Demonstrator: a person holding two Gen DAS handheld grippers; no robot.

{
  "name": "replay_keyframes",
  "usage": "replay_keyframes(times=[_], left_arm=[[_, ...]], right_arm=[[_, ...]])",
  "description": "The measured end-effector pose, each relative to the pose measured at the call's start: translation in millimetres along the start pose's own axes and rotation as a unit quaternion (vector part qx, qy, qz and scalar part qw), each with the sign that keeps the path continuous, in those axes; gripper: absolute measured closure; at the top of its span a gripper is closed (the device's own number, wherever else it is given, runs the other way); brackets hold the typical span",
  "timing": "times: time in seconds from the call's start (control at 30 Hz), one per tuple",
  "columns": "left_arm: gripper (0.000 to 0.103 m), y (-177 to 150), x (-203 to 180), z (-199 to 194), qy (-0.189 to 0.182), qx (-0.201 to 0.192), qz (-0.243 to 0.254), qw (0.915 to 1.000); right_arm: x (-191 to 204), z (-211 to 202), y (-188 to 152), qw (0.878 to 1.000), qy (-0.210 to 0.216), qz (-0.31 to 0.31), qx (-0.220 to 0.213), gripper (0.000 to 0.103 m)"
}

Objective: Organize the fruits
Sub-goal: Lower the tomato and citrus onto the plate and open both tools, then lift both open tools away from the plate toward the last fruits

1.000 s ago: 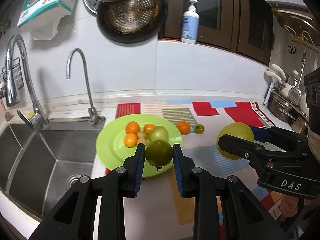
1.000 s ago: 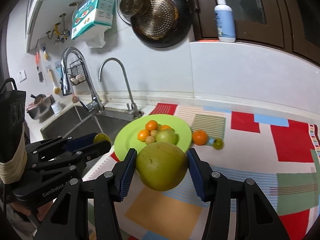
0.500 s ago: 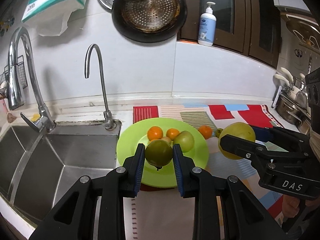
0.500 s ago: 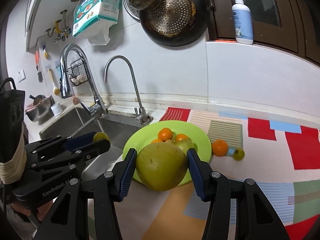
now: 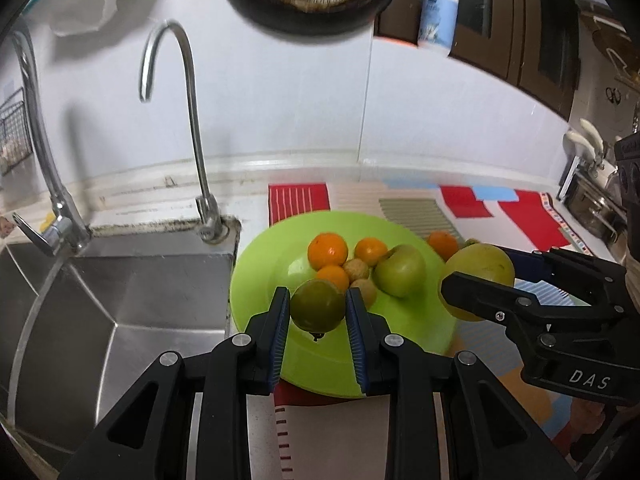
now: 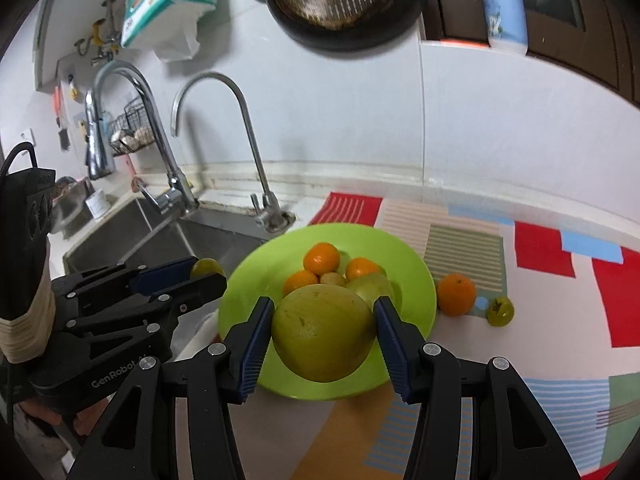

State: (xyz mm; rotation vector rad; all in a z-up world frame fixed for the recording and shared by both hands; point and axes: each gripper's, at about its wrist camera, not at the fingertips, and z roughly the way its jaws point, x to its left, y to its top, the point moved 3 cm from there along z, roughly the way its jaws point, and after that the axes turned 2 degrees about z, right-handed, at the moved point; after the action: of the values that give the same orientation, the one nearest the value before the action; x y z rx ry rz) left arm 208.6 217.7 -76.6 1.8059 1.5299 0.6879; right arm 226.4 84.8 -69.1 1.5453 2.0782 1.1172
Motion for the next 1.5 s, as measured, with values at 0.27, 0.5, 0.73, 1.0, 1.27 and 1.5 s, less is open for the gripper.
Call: replay_keyframes(times=[0.27, 0.5, 0.73, 1.0, 1.27, 1.5], left_arm=[[0.069, -5.4, 7.1, 25.9, -0.003, 0.028, -0.005, 0.9996], [0.048, -2.8, 8.5, 23.4, 0.021, 0.025, -0.004, 0.9995], [0.032, -1.3, -2.4, 1.0, 0.041, 0.005, -0.001, 0.9991], [0.007, 1.5, -18.6, -29.3, 0.07, -0.023, 0.0, 0.9973], [0.001, -0.4, -43.1, -50.4, 0.074, -0.037, 0.001, 0.9966], [0.0, 1.3, -65.4, -58.9, 0.079, -0.043, 0.003, 0.9959]], right_arm=[[-8.4, 30.6, -7.1, 0.999, 0.002, 0.007, 0.032, 0.051], [-15.9, 32.7, -6.1, 0.999, -0.016, 0.012, 0.027, 0.04], [-21.8, 8.3, -5.9, 0.999, -0.044, 0.008, 0.005, 0.029], [-30.5, -24.7, -11.9, 0.998, -0.065, 0.017, -0.012, 0.024], [-42.6, -59.2, -15.9, 0.996, -0.079, 0.017, -0.034, 0.024], [-57.5, -80.0, -18.7, 0.995, -0.093, 0.008, -0.045, 0.024]])
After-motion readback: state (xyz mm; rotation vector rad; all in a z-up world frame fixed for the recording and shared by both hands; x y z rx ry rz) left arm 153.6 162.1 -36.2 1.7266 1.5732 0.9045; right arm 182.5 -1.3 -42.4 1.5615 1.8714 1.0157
